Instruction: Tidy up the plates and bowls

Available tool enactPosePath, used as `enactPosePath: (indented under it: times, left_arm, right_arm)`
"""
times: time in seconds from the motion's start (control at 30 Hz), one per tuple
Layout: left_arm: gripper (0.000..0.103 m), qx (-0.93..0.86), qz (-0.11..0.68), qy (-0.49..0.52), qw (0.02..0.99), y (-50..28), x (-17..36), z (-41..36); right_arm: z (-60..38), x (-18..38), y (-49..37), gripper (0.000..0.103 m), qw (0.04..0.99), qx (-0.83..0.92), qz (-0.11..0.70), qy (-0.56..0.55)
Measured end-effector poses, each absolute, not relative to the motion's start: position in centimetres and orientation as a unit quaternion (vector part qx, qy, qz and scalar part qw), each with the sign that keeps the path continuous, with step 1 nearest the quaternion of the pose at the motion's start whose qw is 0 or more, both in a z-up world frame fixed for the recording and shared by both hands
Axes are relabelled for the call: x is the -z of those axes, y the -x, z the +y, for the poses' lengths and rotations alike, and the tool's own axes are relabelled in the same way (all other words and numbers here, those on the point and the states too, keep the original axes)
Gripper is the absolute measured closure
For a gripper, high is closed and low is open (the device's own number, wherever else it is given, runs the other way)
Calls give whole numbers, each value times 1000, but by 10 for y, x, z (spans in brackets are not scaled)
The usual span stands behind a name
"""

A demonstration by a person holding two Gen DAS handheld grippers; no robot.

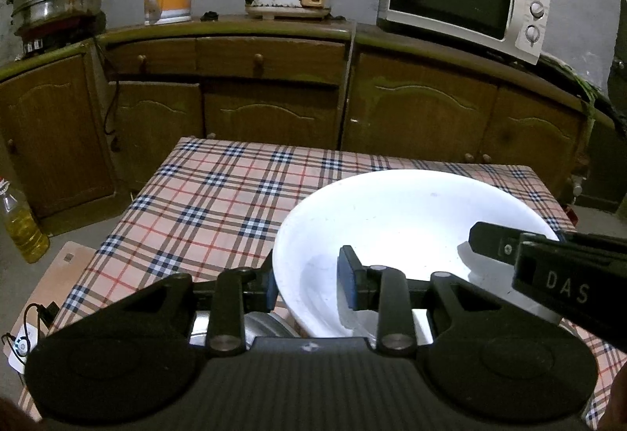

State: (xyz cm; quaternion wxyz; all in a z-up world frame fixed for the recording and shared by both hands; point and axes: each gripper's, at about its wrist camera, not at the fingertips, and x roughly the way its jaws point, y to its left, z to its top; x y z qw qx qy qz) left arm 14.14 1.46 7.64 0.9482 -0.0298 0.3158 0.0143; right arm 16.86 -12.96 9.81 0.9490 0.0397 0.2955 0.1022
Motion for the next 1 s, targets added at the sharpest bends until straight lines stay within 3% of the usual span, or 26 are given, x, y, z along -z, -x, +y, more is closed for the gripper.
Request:
enactPosePath:
  times: [1.0]
  left_arm:
    - [71, 4, 324, 35, 945, -126, -65, 1]
  right_arm:
    - [-145, -89, -143, 80, 949, -84, 298, -49]
